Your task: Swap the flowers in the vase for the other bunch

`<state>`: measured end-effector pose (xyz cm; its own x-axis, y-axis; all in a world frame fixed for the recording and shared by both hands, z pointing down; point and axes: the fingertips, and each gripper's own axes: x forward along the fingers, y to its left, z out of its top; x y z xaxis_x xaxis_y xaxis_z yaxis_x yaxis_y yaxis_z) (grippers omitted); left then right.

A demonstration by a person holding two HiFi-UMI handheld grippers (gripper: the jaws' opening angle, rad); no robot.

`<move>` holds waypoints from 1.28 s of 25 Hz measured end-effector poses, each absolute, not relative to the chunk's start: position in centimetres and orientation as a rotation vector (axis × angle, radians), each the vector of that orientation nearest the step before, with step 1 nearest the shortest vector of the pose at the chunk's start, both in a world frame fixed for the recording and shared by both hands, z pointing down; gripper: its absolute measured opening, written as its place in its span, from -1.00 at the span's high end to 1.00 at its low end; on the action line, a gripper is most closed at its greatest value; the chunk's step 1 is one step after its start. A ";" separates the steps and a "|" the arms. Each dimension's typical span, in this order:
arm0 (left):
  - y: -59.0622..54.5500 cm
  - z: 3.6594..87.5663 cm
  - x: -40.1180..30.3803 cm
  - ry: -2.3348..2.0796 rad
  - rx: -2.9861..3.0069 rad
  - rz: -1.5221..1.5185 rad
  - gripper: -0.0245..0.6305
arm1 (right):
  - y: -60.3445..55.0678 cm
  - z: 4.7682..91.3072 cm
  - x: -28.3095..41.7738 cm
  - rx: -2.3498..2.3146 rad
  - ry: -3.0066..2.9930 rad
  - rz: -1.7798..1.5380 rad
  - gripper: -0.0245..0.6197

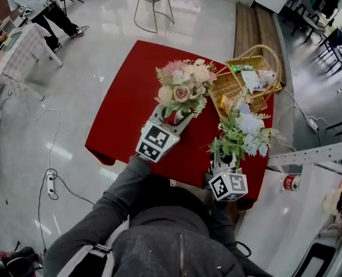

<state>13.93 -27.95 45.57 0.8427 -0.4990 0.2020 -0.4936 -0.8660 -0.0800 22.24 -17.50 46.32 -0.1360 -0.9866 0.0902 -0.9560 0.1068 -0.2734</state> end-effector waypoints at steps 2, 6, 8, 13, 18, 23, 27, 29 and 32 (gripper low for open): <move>-27.8 45.7 13.9 0.800 -2.989 -0.349 0.39 | -17.5 46.2 22.2 -1.989 2.246 -0.407 0.83; -27.7 45.9 13.6 0.802 -2.989 -0.366 0.39 | -17.6 46.2 22.2 -1.992 2.247 -0.409 0.83; -27.6 46.1 13.3 0.810 -2.992 -0.370 0.39 | -17.6 46.1 22.1 -1.995 2.247 -0.413 0.83; -27.1 46.4 12.7 0.810 -3.015 -0.370 0.39 | -17.6 46.2 22.2 -1.993 2.248 -0.413 0.83; -26.6 46.8 11.7 0.843 -3.034 -0.357 0.39 | -17.6 46.2 22.1 -1.991 2.256 -0.410 0.83; -25.6 47.4 10.7 0.863 -3.064 -0.365 0.42 | -17.6 46.1 22.2 -1.988 2.264 -0.406 0.83; -24.7 47.6 9.7 0.929 -3.130 -0.348 0.70 | -17.7 46.2 22.0 -1.982 2.269 -0.408 0.83; -24.2 47.8 9.4 0.946 -3.146 -0.347 0.77 | -17.7 46.3 21.7 -1.972 2.277 -0.413 0.83; -23.3 48.0 9.0 0.968 -3.167 -0.344 0.84 | -17.6 46.3 21.3 -1.959 2.291 -0.413 0.83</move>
<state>8.98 -23.32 47.96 0.8113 -0.5288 0.2494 -0.5674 -0.8149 0.1182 21.33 -17.62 46.31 -0.1682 -0.9807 0.1000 -0.9538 0.1363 -0.2677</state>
